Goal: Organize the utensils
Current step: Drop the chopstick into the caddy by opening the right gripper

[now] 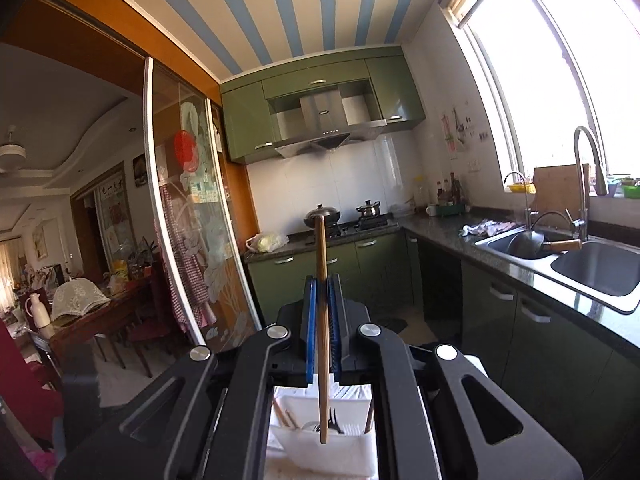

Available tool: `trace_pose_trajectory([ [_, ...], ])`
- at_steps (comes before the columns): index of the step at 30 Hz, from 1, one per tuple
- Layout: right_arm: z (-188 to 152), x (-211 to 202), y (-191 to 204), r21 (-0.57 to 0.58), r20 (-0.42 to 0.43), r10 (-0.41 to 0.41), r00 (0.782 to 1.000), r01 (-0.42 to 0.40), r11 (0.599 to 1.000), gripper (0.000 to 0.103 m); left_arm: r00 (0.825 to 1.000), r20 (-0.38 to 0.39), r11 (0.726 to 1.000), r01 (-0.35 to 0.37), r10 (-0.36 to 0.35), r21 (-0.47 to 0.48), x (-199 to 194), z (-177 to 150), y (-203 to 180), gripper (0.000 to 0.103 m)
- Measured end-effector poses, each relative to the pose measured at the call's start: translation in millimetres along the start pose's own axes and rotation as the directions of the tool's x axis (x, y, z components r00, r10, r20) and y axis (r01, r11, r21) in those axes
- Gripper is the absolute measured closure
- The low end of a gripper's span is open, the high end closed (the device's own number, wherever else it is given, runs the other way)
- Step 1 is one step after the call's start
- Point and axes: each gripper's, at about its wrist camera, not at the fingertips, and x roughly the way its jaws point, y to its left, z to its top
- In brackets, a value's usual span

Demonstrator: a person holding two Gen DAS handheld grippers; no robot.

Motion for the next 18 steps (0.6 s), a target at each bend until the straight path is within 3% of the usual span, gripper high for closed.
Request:
trace_pose_trajectory([
  [4,-1.3,45.1,-2.8,-0.025,-0.025,-0.039,0.999,0.039,0.999,0.096,0.999,-0.036,0.999,0.026,-0.027,-0.02,0.6,-21.3,8.2,0.057],
  [9,-31.6,93.7,-12.9,-0.037,-0.158,-0.056,0.986,0.051,0.998,0.096,0.996,-0.077,0.999,0.035,-0.038,-0.031,10.3,-34.0,12.8,0.057],
  [10,-37.8,99.6,-12.4,-0.049,-0.188,-0.05,0.981,0.042,0.998,0.089,0.996,-0.08,0.999,0.037,-0.04,-0.035,11.8,-35.2,13.7,0.057],
  [11,-46.8,101.5,-13.8,-0.058,-0.198,-0.05,0.979,0.04,0.998,0.071,0.996,-0.083,0.998,0.041,-0.044,-0.037,13.0,-36.1,14.2,0.057],
  [13,-57.1,95.6,-11.7,-0.095,-0.18,-0.07,0.981,0.053,0.994,0.06,0.995,-0.087,0.998,0.053,-0.056,-0.034,15.3,-37.7,13.5,0.057],
  [18,-74.1,39.3,-10.7,-0.131,-0.11,-0.064,0.992,0.049,0.99,0.06,0.989,-0.109,0.995,0.101,-0.101,-0.009,24.1,-47.5,0.1,0.057],
])
